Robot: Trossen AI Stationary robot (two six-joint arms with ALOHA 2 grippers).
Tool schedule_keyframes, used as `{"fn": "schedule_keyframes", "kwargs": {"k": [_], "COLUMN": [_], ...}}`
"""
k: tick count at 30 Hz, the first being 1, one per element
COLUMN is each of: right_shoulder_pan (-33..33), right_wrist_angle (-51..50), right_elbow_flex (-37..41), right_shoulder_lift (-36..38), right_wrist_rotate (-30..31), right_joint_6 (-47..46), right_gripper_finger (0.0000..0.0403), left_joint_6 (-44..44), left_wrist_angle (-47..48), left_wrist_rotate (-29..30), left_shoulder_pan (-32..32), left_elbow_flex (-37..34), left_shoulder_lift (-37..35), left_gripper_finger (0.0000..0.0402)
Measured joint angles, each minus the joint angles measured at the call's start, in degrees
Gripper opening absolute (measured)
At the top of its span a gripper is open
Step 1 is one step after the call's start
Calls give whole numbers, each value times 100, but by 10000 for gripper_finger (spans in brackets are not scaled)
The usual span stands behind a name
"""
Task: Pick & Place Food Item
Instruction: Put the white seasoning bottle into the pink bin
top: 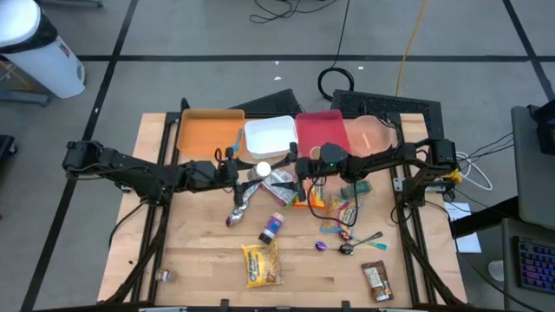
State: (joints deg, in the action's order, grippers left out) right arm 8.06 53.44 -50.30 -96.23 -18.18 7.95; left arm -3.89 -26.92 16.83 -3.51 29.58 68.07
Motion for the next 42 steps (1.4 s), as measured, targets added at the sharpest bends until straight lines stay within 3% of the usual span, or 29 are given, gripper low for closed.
{"fn": "schedule_keyframes", "kwargs": {"k": [7,14,27,42], "right_shoulder_pan": [201,192,112,146], "right_wrist_angle": [115,68,-38,-251], "right_elbow_flex": [-13,-11,-9,-4], "right_shoulder_lift": [23,15,13,9], "right_wrist_rotate": [43,5,-1,2], "right_joint_6": [-272,-380,-287,-255], "right_gripper_finger": [277,278,273,272], "left_joint_6": [212,254,125,-81], "left_wrist_angle": [373,297,1526,1638], "left_wrist_rotate": [-24,-18,-29,-23], "left_shoulder_pan": [-2,9,24,24], "left_elbow_flex": [-17,-2,1291,1574], "left_shoulder_lift": [35,24,952,1104], "left_gripper_finger": [207,207,207,207]}}
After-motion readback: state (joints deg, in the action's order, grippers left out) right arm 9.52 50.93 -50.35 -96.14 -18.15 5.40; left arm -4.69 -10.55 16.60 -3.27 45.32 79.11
